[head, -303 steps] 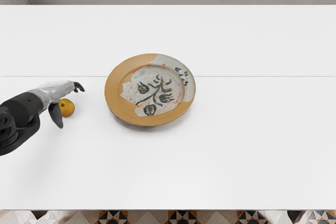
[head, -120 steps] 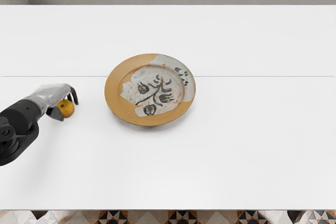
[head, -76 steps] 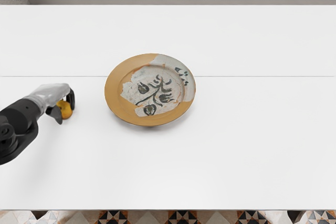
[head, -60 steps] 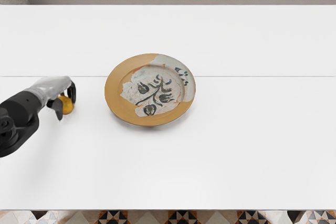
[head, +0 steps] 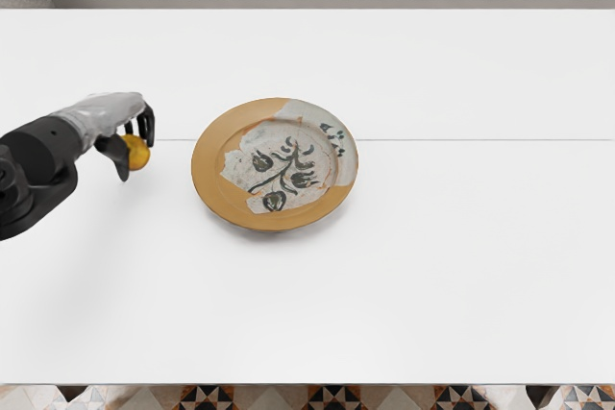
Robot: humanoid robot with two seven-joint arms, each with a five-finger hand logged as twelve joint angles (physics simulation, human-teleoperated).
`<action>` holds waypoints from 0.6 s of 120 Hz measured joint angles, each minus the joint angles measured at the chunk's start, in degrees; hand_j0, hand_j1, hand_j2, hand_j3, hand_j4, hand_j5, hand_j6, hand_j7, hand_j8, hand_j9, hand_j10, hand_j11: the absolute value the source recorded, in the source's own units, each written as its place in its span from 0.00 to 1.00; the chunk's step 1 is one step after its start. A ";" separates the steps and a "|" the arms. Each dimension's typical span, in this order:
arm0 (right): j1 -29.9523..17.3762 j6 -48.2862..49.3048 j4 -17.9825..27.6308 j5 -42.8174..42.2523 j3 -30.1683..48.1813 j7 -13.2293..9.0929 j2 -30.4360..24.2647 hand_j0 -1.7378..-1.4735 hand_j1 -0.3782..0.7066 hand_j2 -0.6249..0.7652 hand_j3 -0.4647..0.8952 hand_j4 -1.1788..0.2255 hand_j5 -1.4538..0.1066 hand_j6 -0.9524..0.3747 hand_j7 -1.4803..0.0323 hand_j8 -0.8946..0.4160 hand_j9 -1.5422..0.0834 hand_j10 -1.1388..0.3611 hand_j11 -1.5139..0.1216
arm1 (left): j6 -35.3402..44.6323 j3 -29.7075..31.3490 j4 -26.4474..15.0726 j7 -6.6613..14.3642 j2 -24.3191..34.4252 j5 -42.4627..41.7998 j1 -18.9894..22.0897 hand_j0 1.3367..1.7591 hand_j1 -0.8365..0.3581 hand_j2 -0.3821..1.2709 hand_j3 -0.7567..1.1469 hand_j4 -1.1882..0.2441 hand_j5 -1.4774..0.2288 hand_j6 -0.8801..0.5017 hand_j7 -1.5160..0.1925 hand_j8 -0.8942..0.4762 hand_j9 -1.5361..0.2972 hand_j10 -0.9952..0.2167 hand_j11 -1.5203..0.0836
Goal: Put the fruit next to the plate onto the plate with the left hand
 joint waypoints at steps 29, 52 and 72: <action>-0.02 -0.01 0.00 0.00 0.00 0.00 0.00 0.30 0.03 0.45 0.34 0.84 0.93 0.72 0.98 0.68 0.95 0.76 0.93 | -3.60 -3.97 -0.16 0.00 -2.83 -2.59 -2.96 0.75 0.39 0.73 0.40 0.27 0.22 0.30 0.25 0.32 0.25 0.15 0.27; -0.01 -0.01 0.00 0.00 0.00 0.00 0.00 0.30 0.03 0.45 0.34 0.84 0.93 0.72 0.98 0.68 0.95 0.76 0.93 | -4.19 -4.75 -0.10 0.01 -4.32 -4.15 -3.48 0.75 0.35 0.75 0.40 0.27 0.22 0.31 0.25 0.32 0.25 0.15 0.28; -0.01 -0.03 0.00 0.00 0.00 0.00 0.00 0.30 0.03 0.45 0.34 0.84 0.93 0.72 0.98 0.68 0.95 0.76 0.93 | -5.03 -5.94 0.23 0.00 -7.64 -5.04 -3.29 0.75 0.36 0.66 0.40 0.28 0.21 0.34 0.25 0.34 0.25 0.15 0.28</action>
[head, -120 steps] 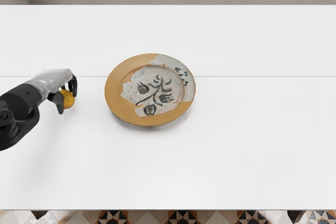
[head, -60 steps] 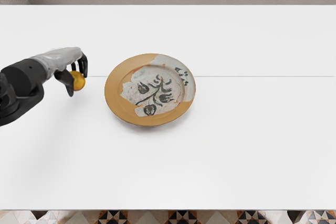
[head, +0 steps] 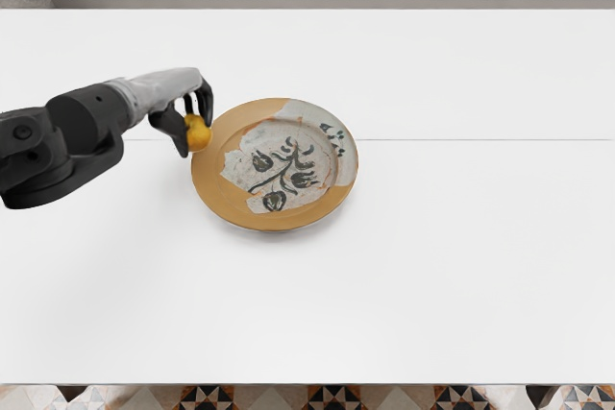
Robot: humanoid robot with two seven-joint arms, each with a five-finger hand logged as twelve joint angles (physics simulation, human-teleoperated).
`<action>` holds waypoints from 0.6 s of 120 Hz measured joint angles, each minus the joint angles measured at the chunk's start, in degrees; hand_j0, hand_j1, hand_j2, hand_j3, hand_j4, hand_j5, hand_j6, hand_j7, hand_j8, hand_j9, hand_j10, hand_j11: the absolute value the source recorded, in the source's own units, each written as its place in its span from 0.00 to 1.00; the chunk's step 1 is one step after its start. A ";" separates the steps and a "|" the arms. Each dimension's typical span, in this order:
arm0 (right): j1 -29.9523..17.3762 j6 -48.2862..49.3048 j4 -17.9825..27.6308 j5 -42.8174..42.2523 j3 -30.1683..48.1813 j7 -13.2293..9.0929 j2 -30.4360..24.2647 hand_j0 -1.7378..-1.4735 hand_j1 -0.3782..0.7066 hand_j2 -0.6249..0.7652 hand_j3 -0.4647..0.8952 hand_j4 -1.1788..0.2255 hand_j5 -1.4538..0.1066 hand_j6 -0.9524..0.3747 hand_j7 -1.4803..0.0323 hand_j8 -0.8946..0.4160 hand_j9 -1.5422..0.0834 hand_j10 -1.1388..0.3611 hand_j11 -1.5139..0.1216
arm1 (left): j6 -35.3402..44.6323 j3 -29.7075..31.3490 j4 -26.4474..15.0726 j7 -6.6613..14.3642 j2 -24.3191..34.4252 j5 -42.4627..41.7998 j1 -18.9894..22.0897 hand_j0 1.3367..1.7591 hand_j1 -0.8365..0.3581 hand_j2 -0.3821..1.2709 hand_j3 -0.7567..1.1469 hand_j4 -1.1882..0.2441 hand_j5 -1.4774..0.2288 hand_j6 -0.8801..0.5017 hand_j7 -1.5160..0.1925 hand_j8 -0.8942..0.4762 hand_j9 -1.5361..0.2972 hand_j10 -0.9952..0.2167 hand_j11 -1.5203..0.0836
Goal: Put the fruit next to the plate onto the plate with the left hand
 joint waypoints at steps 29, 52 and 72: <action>-0.01 0.02 0.00 0.00 0.00 0.00 0.00 0.30 0.03 0.45 0.34 0.84 0.93 0.72 0.98 0.68 0.95 0.76 0.93 | -1.82 -0.37 2.10 -0.02 -3.68 -1.46 0.29 0.76 0.32 0.70 0.40 0.28 0.22 0.31 0.26 0.30 0.26 0.16 0.28; -0.01 0.02 0.00 0.00 0.00 0.00 0.00 0.30 0.03 0.45 0.34 0.84 0.93 0.72 0.98 0.68 0.95 0.76 0.93 | -3.08 -0.20 3.73 -0.02 -5.47 -1.79 0.46 0.76 0.31 0.69 0.40 0.28 0.23 0.26 0.26 0.29 0.26 0.16 0.29; -0.01 0.01 0.00 0.00 0.00 0.00 0.00 0.30 0.03 0.45 0.34 0.84 0.93 0.72 0.98 0.68 0.95 0.76 0.93 | -3.44 -0.49 4.42 -0.01 -5.27 -1.69 0.43 0.76 0.38 0.54 0.40 0.36 0.33 0.27 0.35 0.27 0.35 0.26 0.39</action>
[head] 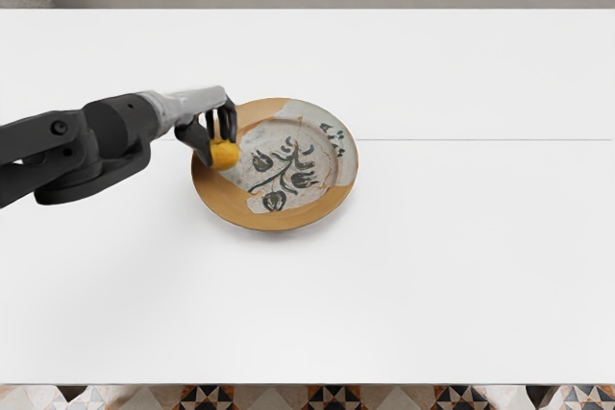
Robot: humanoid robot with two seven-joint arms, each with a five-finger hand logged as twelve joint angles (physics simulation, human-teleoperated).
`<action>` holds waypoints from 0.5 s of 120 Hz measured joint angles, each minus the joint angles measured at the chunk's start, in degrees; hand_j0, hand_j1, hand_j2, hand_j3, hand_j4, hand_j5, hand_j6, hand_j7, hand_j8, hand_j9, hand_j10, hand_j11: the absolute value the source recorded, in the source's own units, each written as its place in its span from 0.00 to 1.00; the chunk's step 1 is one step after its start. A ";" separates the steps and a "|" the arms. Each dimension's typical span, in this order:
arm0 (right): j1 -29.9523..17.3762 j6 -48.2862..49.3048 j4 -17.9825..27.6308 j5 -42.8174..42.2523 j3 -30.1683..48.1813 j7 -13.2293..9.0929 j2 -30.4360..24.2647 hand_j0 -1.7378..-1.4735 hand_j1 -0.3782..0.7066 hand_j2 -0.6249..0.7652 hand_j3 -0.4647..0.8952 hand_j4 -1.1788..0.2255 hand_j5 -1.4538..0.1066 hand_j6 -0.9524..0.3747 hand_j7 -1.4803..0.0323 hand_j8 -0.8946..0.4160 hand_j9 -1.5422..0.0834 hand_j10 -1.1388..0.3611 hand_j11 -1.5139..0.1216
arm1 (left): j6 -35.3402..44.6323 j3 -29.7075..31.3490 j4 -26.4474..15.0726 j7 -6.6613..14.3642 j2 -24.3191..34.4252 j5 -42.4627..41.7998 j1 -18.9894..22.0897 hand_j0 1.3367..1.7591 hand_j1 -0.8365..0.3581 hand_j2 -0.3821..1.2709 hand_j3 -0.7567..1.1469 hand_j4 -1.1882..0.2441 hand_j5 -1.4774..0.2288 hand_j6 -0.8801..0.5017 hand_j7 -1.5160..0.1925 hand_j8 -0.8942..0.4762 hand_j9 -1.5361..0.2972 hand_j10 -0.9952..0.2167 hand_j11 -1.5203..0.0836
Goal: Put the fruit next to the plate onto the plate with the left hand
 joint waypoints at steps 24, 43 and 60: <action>0.00 0.01 0.00 0.00 0.00 0.00 0.00 0.30 0.03 0.45 0.34 0.84 0.93 0.72 0.98 0.68 0.95 0.76 0.93 | 0.42 -1.18 0.06 0.00 0.16 -1.40 0.04 0.76 0.74 0.35 0.40 0.64 0.65 0.48 0.67 0.49 0.64 0.59 0.72; 0.01 0.00 0.00 0.00 0.00 0.00 0.00 0.30 0.03 0.45 0.34 0.84 0.93 0.72 0.98 0.68 0.95 0.76 0.93 | 0.10 -1.70 0.01 0.00 0.40 -3.61 -0.05 0.76 0.86 0.29 0.40 0.73 0.75 0.55 0.78 0.57 0.74 0.70 0.83; 0.00 0.00 0.00 0.00 0.00 0.00 0.00 0.30 0.03 0.45 0.34 0.84 0.93 0.72 0.98 0.68 0.95 0.76 0.93 | -2.02 -3.92 0.08 0.00 6.02 -15.19 -0.18 0.76 0.92 0.26 0.40 0.77 0.80 0.58 0.82 0.60 0.78 0.75 0.88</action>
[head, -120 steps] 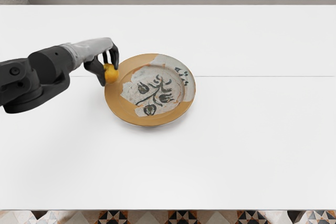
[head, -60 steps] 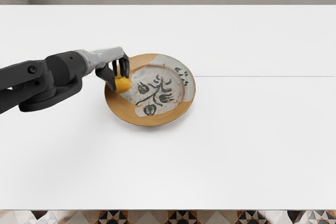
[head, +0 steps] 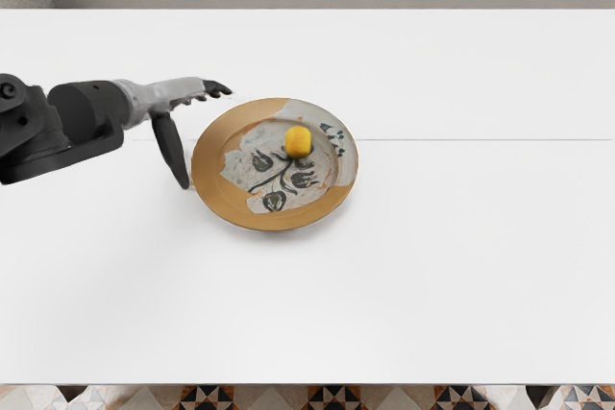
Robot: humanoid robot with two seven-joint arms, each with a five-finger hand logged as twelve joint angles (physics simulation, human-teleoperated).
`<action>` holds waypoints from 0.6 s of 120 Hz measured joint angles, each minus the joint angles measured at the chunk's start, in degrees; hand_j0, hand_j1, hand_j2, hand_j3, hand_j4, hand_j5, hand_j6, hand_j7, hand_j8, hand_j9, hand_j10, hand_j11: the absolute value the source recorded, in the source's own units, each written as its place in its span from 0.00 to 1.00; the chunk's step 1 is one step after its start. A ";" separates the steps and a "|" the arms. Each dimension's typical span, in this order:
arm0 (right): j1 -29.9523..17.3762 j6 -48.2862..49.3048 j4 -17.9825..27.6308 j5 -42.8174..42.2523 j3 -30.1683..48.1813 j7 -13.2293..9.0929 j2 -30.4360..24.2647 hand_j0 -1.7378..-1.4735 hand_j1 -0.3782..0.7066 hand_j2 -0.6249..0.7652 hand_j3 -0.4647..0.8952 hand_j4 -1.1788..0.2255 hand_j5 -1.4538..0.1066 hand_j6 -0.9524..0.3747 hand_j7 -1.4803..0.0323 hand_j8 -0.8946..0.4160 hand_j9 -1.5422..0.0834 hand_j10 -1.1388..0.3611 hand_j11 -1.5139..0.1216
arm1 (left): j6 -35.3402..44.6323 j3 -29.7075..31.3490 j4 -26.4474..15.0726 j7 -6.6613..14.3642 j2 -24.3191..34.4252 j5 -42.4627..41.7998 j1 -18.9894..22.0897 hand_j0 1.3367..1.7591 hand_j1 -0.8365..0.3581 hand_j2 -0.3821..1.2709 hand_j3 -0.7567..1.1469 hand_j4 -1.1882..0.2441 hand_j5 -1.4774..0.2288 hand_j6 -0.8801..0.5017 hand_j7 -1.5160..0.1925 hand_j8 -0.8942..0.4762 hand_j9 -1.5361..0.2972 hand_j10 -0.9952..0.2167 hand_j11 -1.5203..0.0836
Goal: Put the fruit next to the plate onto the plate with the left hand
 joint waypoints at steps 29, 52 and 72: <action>0.01 -0.01 0.00 0.00 0.00 0.00 0.00 0.30 0.03 0.45 0.34 0.84 0.93 0.72 0.98 0.68 0.95 0.76 0.93 | -8.36 -3.29 0.09 0.00 6.63 -17.89 0.00 0.76 0.95 0.24 0.40 0.80 0.83 0.61 0.86 0.62 0.81 0.78 0.91; 0.01 0.00 0.00 0.00 0.00 0.00 0.00 0.30 0.03 0.45 0.34 0.84 0.93 0.72 0.98 0.68 0.95 0.76 0.93 | -19.06 -6.50 0.10 0.00 14.97 -27.46 0.05 0.76 0.96 0.24 0.40 0.81 0.84 0.61 0.86 0.63 0.82 0.79 0.92; 0.00 0.00 0.00 0.00 0.00 0.00 0.00 0.30 0.03 0.45 0.34 0.84 0.93 0.72 0.98 0.68 0.95 0.76 0.93 | -23.75 -7.47 0.26 0.00 16.04 -31.59 -0.03 0.76 0.97 0.24 0.40 0.81 0.85 0.62 0.87 0.63 0.82 0.80 0.93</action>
